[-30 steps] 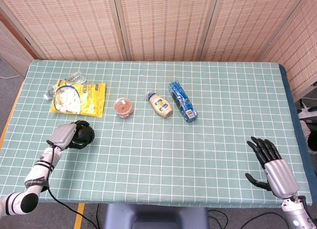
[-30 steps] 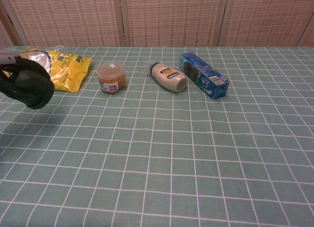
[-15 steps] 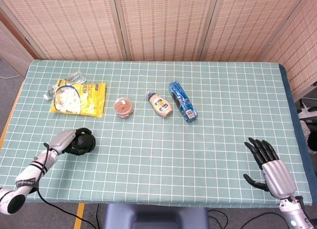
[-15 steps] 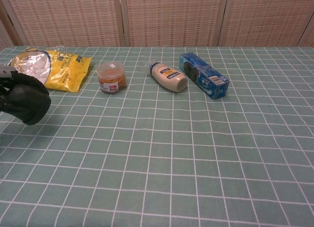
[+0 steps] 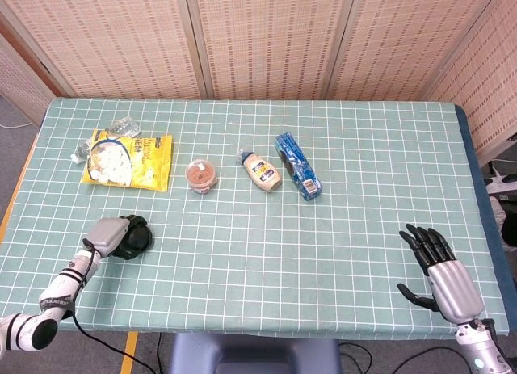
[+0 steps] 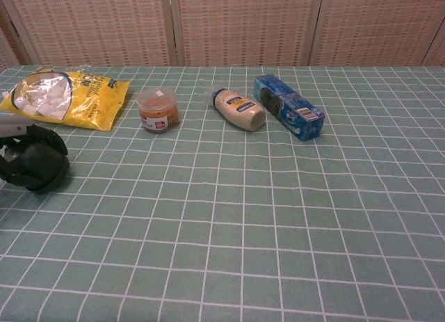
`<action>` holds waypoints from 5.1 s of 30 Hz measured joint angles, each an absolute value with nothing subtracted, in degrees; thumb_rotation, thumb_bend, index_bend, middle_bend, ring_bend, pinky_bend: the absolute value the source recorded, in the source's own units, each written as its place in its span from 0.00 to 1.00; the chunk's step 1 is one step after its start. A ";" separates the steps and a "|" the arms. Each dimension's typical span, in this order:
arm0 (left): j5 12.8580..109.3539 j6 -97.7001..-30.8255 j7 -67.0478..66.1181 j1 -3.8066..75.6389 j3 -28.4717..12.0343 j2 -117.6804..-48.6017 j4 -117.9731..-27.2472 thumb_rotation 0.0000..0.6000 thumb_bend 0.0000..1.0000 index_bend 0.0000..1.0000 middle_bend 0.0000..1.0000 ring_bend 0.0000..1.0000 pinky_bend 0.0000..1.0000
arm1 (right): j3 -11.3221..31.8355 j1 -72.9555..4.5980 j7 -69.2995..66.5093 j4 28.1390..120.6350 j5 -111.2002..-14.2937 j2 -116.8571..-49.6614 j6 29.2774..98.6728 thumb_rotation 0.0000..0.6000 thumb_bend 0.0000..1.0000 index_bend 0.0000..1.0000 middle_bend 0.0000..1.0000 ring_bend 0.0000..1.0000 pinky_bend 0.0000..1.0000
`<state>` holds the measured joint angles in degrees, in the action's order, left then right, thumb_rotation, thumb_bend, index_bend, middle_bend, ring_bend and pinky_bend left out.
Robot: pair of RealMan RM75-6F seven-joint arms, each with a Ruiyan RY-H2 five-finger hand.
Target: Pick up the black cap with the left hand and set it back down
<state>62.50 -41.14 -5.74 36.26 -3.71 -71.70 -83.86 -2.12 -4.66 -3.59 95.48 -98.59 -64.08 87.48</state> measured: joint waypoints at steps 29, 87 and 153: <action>49.69 -39.51 -19.94 40.72 -0.24 -72.51 -85.02 1.00 0.39 0.00 0.00 0.00 0.06 | -2.56 -5.29 -4.19 95.59 -98.42 -63.46 85.98 1.00 0.16 0.00 0.00 0.00 0.00; 56.10 -47.78 -21.99 40.22 1.75 -68.90 -89.12 1.00 0.28 0.10 0.10 0.00 0.03 | -2.58 -5.00 -4.65 95.80 -98.91 -63.35 87.14 1.00 0.16 0.00 0.00 0.00 0.00; 50.61 -46.55 -20.01 34.62 -2.27 -71.13 -75.96 1.00 0.33 0.00 0.00 0.00 0.08 | -2.72 -4.72 -3.89 95.64 -99.24 -63.21 87.42 1.00 0.16 0.00 0.00 0.00 0.00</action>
<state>50.61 -46.55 -20.01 34.62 -2.27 -71.13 -75.96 -2.72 -4.72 -3.89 95.64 -99.24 -63.21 87.42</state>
